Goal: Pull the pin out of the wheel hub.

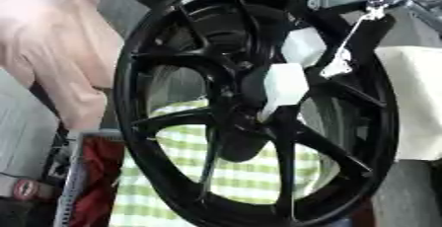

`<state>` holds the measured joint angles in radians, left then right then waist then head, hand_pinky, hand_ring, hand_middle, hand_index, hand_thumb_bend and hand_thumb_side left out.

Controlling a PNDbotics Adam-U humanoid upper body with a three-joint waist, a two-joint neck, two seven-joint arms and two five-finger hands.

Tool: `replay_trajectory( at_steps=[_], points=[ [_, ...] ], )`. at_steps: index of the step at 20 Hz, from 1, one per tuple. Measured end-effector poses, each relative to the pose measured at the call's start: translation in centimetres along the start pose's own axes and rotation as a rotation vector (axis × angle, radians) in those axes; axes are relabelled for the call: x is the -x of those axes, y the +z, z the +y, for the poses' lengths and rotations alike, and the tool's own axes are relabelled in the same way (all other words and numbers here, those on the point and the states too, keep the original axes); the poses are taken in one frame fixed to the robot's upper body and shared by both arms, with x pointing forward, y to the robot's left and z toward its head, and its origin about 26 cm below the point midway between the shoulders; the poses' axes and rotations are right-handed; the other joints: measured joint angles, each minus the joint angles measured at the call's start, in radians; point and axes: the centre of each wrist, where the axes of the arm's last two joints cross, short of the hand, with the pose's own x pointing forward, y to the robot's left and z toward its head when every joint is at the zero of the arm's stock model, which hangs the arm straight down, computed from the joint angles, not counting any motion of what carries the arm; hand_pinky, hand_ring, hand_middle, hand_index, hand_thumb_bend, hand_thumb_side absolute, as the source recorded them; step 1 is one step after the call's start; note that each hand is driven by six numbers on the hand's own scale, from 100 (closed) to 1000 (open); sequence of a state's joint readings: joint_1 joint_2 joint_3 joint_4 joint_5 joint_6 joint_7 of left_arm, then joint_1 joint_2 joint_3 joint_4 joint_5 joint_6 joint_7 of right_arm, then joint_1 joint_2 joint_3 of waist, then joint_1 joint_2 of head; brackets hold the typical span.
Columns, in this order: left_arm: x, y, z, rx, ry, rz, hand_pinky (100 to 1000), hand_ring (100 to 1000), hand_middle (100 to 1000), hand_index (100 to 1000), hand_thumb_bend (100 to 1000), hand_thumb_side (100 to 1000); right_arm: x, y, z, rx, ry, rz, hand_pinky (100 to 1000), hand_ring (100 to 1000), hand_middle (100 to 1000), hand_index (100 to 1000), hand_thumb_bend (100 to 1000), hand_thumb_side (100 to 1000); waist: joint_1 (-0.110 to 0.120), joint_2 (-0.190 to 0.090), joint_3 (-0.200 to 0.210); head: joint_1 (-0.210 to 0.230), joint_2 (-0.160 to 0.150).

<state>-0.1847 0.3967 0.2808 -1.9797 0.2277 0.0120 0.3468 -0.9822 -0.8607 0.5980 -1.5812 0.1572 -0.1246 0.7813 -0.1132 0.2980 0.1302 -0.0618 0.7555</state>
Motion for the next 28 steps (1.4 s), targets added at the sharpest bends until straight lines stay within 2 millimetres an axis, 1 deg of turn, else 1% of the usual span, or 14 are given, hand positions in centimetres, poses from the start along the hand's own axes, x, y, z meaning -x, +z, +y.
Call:
replay_trajectory(
  at_steps=[4,8,9,19,25,28],
  points=[
    [0.0,0.0,0.0,0.005,-0.001,0.0,818,635,697,842,194,792,0.25,0.3,0.13,0.005,-0.002,0.011,890,800,701,778,455,308,0.001,0.002,-0.001,0.003,0.0],
    [0.0,0.01,0.0,0.007,-0.005,0.0,818,635,698,842,190,799,0.29,0.36,0.14,0.011,-0.005,0.014,889,795,692,764,452,298,0.001,0.002,-0.002,0.003,0.0],
    [0.01,0.01,0.0,0.008,-0.006,0.0,818,635,698,842,190,799,0.3,0.4,0.1,0.013,-0.006,0.015,889,794,690,762,452,310,0.002,0.002,-0.003,0.003,-0.001],
    [0.01,0.01,0.0,0.011,-0.009,0.002,820,636,698,843,188,802,0.29,0.52,0.0,0.03,-0.029,0.005,888,791,689,768,452,320,0.0,0.002,-0.005,0.005,-0.002],
    [0.01,0.01,0.0,0.012,-0.009,0.002,821,636,699,843,188,803,0.16,0.6,-0.13,0.038,-0.034,-0.001,886,786,675,755,449,309,-0.001,0.002,-0.005,0.007,-0.002],
    [0.01,0.01,0.0,0.012,-0.009,0.003,822,635,698,843,187,804,0.16,0.65,-0.2,0.046,-0.038,0.0,887,785,657,737,432,291,-0.002,0.002,-0.005,0.008,-0.002]
  ],
)
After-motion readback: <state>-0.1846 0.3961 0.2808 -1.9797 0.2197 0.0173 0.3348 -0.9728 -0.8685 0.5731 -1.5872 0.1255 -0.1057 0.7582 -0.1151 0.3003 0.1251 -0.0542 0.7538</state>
